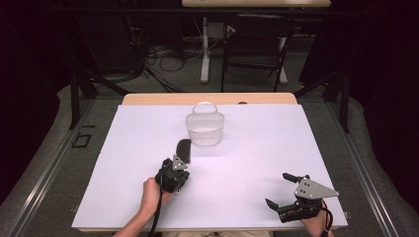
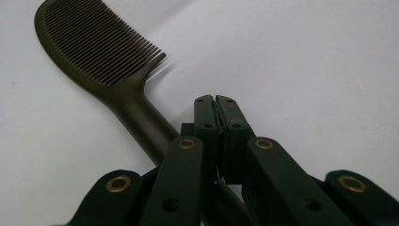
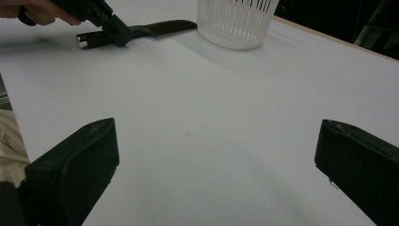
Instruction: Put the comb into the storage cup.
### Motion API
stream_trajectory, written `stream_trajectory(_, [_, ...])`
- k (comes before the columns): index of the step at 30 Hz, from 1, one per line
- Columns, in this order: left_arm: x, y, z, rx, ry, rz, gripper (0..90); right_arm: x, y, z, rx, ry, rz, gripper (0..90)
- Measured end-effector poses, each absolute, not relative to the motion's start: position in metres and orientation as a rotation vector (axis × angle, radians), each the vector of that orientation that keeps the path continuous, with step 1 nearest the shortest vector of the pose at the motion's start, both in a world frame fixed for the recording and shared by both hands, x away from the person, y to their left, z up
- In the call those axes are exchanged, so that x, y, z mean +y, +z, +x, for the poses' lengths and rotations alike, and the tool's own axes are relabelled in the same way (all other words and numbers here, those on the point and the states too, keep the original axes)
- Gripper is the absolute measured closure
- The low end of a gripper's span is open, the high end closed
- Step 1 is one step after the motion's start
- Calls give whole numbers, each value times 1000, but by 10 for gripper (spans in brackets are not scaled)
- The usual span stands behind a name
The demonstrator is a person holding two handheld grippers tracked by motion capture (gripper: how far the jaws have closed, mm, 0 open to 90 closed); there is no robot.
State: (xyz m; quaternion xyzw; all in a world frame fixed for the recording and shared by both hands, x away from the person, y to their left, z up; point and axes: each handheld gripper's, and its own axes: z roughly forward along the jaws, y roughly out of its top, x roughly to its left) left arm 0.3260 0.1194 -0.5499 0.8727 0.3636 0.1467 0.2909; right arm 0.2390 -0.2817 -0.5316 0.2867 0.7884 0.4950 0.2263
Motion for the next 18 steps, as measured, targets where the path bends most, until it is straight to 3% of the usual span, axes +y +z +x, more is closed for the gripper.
stream_trajectory(18, [153, -548, 338, 1072, 431, 2333, 866, -281, -532, 239, 2177, 1354, 789, 0])
